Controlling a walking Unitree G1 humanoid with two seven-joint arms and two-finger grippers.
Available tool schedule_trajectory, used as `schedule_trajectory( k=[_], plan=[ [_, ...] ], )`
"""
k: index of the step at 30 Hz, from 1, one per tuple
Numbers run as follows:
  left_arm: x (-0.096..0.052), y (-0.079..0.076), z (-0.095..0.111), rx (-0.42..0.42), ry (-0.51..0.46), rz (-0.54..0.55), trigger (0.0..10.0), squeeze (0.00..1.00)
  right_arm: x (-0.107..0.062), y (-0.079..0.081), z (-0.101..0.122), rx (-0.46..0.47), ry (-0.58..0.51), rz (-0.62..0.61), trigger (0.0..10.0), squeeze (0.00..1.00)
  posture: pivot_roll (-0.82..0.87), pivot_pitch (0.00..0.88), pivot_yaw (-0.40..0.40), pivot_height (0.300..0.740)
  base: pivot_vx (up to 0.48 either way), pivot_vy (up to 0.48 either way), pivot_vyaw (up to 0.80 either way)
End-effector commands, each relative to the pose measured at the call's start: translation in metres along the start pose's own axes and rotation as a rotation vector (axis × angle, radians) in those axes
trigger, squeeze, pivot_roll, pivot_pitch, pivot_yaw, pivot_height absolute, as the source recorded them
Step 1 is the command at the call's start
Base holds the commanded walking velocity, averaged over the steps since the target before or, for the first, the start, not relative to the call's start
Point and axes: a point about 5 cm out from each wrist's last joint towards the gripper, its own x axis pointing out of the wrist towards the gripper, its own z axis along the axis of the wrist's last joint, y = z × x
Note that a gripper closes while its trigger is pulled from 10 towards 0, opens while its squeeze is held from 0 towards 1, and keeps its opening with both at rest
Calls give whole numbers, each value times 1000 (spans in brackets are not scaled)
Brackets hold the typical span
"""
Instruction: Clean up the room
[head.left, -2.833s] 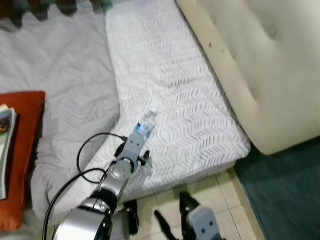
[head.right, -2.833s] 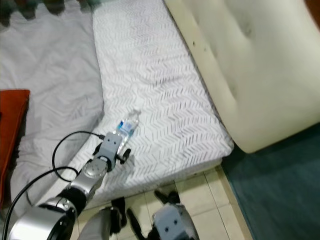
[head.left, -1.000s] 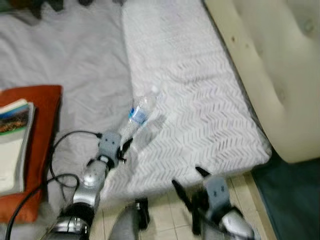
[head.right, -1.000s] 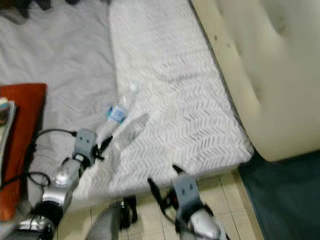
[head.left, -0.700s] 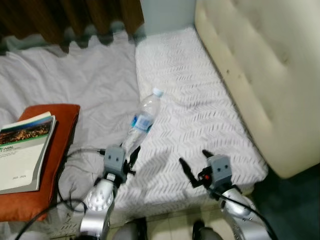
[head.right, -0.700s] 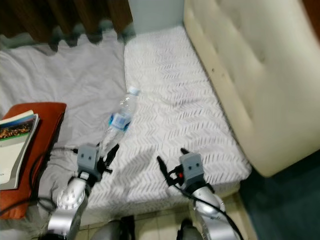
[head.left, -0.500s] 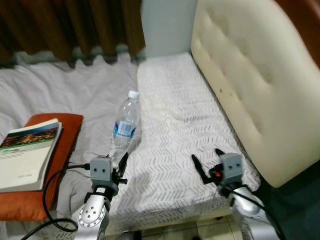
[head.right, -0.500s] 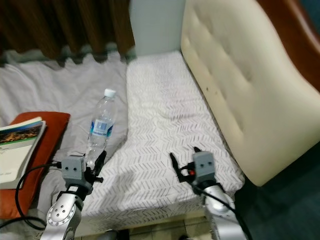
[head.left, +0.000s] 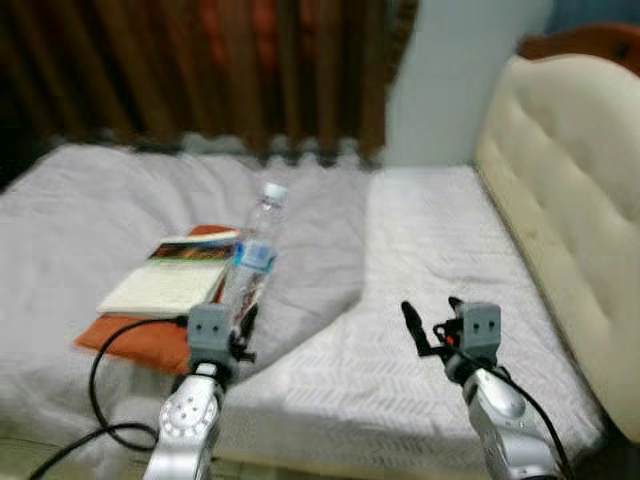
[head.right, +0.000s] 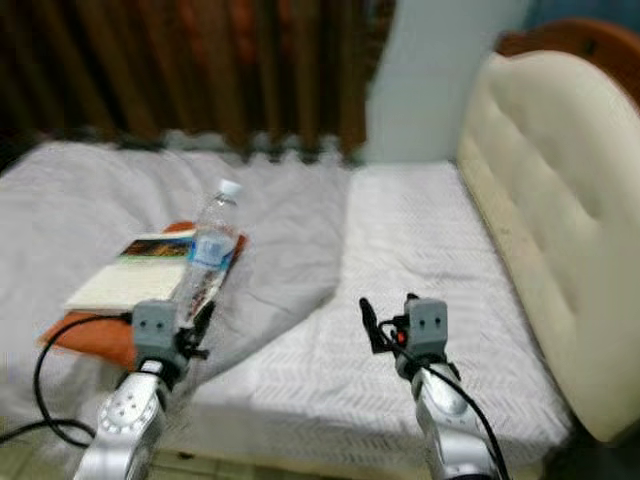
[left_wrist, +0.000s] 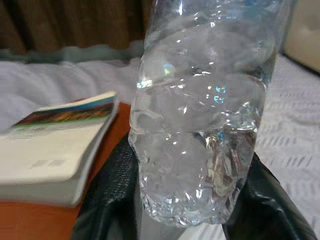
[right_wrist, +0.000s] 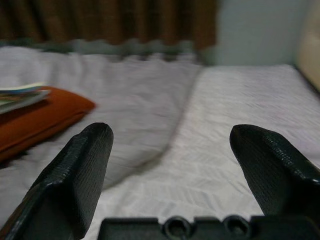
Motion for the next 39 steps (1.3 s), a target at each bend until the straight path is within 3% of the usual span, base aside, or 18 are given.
schedule_trajectory(
  k=[1,8,14,16,18,20,22,25,28,30,32,36,39],
  plan=[
    [-1,0,1,19,4,-5,10000,0,2,2,0,0,-3,18,10000,0,34,0,26,740,0,0,644],
    [-1,-6,-10,80,40,-41,10000,0,-1,5,-9,-15,25,71,10000,0,19,0,23,740,0,0,569],
    [-2,-4,-16,92,67,-25,10000,0,-3,5,-14,-14,39,93,10000,0,18,0,19,740,0,0,523],
    [-2,-4,-19,62,91,-1,10000,0,-3,7,-18,-17,58,120,10000,0,18,0,12,740,0,0,506],
    [-1,-4,-18,67,85,9,10000,0,-3,7,-19,4,66,121,10000,0,18,0,11,740,0,0,506],
    [2,-6,-13,101,45,7,10000,0,1,5,-17,88,72,104,10000,0,15,0,2,740,0,0,513],
    [3,-9,-11,106,34,-2,10000,0,3,6,-15,66,66,126,10000,0,14,0,-2,740,0,0,506],
    [3,-10,-12,95,40,-1,10000,0,4,7,-14,36,64,149,10000,0,17,0,-3,740,0,0,510],
    [1,-6,-20,34,77,-2,10000,0,4,9,-16,21,65,163,10000,0,17,0,-5,740,0,0,508],
    [-13,9,-17,3,14,28,10000,0,1,3,-11,-18,9,123,10000,0,16,0,-8,740,0,0,509],
    [-18,12,-14,-15,-12,36,10000,0,0,0,-9,-22,-13,103,10000,0,16,0,-8,740,0,0,513],
    [-44,15,4,137,-139,44,10000,0,-13,-12,-4,-49,-93,41,10000,0,23,0,-13,740,0,0,517],
    [-43,9,11,115,-156,53,10000,0,-18,-10,-12,-25,-62,50,10000,0,41,0,-20,740,0,0,523]
  ],
)
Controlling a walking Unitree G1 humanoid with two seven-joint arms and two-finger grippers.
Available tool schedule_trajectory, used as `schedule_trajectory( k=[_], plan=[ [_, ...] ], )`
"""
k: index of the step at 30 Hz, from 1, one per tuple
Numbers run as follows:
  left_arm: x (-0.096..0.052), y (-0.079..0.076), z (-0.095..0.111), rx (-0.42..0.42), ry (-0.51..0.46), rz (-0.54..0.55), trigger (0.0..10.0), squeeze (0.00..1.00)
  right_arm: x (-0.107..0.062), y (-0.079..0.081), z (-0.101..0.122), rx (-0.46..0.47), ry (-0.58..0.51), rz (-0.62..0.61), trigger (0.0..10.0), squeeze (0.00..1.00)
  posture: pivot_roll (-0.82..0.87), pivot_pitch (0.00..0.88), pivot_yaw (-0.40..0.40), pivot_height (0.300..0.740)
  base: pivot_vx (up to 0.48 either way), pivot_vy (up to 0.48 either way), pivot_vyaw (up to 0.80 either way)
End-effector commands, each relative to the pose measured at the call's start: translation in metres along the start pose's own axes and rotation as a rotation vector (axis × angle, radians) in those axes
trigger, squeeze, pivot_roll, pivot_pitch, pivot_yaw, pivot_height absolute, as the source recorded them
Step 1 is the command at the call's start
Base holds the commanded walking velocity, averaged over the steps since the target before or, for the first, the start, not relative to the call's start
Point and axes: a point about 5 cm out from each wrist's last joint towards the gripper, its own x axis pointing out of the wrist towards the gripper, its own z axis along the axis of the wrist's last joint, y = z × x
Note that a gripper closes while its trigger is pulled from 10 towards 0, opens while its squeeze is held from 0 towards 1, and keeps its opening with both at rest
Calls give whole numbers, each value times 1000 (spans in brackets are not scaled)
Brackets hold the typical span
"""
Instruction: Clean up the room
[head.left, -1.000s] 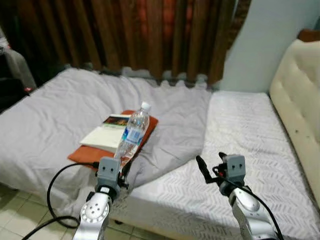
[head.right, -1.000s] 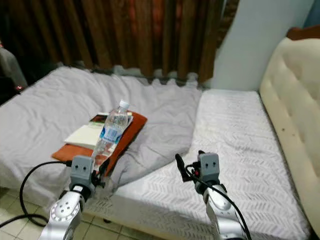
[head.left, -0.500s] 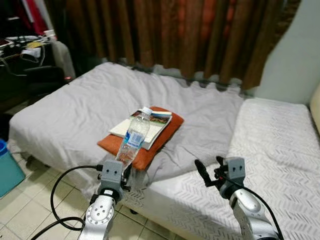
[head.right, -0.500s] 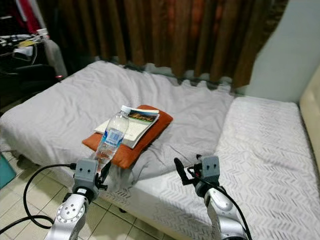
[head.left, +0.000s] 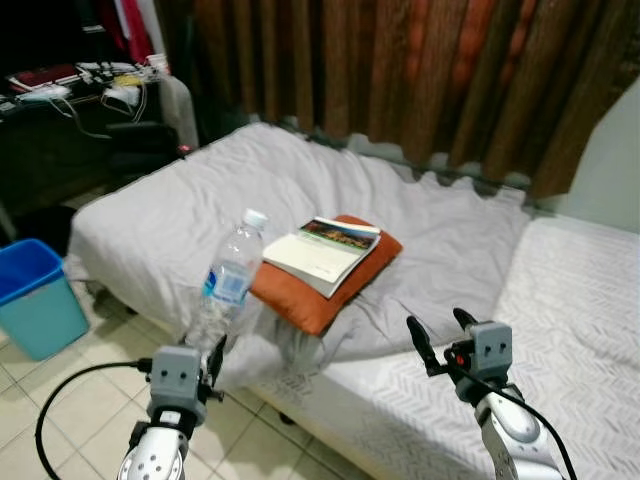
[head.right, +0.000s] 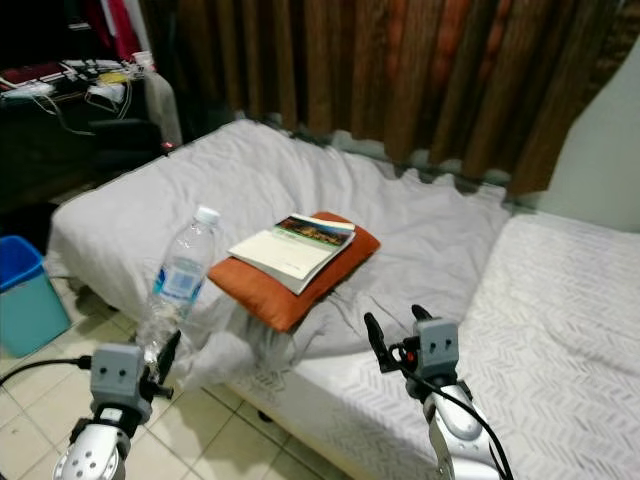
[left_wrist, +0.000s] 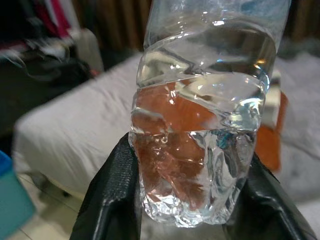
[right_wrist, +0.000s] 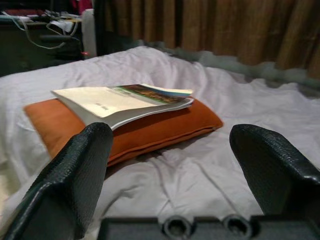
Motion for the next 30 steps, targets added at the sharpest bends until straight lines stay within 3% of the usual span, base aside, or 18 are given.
schedule_trajectory(
  k=[1,5,13,30],
  plan=[
    [8,-13,18,8,-78,-34,10000,0,1,0,1,13,-6,3,10000,0,43,0,-21,740,0,0,525],
    [15,-17,15,50,-46,-11,10000,0,7,10,-1,26,13,81,10000,0,45,0,-20,740,0,0,520],
    [25,-12,8,54,36,19,10000,0,13,22,-3,45,43,170,10000,0,61,0,-21,740,0,0,512],
    [19,-17,-2,98,63,4,10000,0,13,29,-8,42,69,232,10000,0,74,0,-24,740,0,0,496]
  ],
)
